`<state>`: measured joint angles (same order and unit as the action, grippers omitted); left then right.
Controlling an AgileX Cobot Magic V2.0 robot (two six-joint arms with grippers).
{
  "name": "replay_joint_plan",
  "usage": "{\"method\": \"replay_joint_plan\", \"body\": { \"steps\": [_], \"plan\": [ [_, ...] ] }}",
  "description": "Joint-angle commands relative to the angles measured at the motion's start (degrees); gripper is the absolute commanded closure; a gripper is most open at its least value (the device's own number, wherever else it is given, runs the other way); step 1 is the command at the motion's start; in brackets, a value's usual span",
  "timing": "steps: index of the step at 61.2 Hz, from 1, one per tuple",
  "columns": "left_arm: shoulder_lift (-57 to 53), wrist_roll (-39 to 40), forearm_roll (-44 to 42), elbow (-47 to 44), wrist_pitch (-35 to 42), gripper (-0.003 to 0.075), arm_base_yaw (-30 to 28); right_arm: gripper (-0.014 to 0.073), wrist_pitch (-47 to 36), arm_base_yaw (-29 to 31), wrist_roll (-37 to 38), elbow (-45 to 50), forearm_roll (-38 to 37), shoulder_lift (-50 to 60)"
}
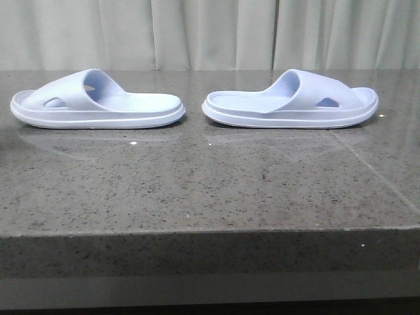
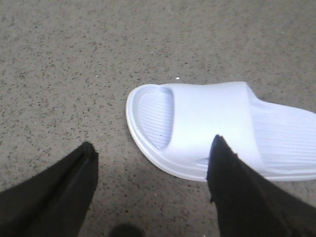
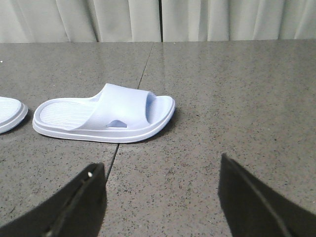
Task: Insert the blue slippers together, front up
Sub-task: 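Lower the left gripper onto the heel of the nearer slipper and grasp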
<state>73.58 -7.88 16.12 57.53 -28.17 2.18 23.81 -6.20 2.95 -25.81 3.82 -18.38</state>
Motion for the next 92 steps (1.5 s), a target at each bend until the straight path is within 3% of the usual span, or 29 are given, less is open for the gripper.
{"method": "replay_joint_plan", "body": {
  "steps": [1, 7, 10, 22, 31, 58, 92],
  "plan": [
    [3.5, -7.3, 9.0, 6.5, -1.7, 0.0297, -4.1, 0.0083, -4.9, 0.2, -0.1, -2.0, -0.5, -0.8],
    [9.9, -20.4, 24.9, 12.4, -12.5, 0.0343, -10.3, 0.0083, -4.9, 0.2, -0.1, -2.0, -0.5, -0.8],
    [13.0, -22.4, 28.7, 15.6, -17.3, 0.0353, -12.5, 0.0083, -4.9, 0.2, -0.1, -2.0, -0.5, -0.8],
    [24.3, -22.5, 29.3, 26.1, -31.9, 0.0352, -15.7, 0.0083, -4.9, 0.2, -0.1, -2.0, -0.5, -0.8],
    [30.2, -23.5, 30.4, 31.2, -37.1, 0.0352, -15.4, 0.0083, -4.9, 0.2, -0.1, -2.0, -0.5, -0.8],
    [35.2, -25.1, 30.8, 33.8, -37.6, 0.0353, -14.8, 0.0083, -4.8, 0.2, -0.1, -2.0, -0.5, -0.8],
    [38.7, -25.2, 31.1, 33.8, -37.2, 0.0356, -9.3, 0.0083, -4.8, 0.2, -0.1, -2.0, -0.5, -0.8]
  ]
}}
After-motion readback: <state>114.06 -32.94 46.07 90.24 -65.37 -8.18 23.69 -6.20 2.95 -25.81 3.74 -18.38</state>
